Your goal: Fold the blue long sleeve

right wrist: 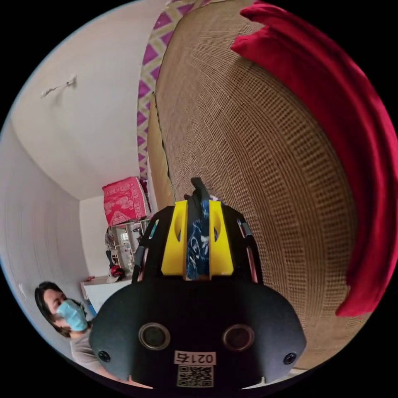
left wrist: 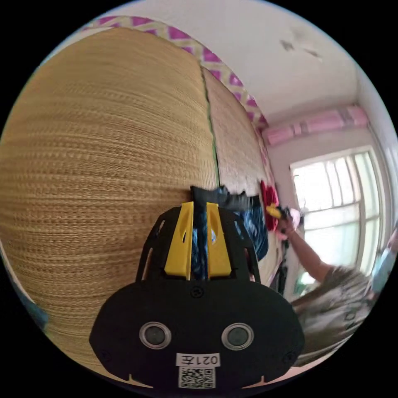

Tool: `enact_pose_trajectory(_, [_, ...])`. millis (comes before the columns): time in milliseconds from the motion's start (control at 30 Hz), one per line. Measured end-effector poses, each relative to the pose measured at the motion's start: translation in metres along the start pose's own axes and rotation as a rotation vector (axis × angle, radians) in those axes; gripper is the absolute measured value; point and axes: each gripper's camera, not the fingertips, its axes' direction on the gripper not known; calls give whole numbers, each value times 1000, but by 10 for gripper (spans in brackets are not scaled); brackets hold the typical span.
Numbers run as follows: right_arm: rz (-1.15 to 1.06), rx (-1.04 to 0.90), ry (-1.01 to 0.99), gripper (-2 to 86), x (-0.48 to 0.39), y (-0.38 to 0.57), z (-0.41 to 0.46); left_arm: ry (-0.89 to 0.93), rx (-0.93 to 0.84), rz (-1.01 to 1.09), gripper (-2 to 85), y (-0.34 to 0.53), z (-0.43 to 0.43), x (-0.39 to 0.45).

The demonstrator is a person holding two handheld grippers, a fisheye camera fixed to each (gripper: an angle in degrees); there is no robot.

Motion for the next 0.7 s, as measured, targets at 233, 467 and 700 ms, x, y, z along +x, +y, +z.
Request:
enact_pose_trajectory(233, [-154, -40, 335, 96, -39, 44, 20, -110, -26, 261, 77, 93, -13, 173])
enact_pose_trajectory(467, [-196, -42, 390, 111, -71, -5, 53, -95, -44, 503, 74, 162, 90, 395])
enact_pose_trajectory(700, [-261, -228, 473, 119, -111, -99, 82, -197, -34, 478, 92, 148, 168, 517])
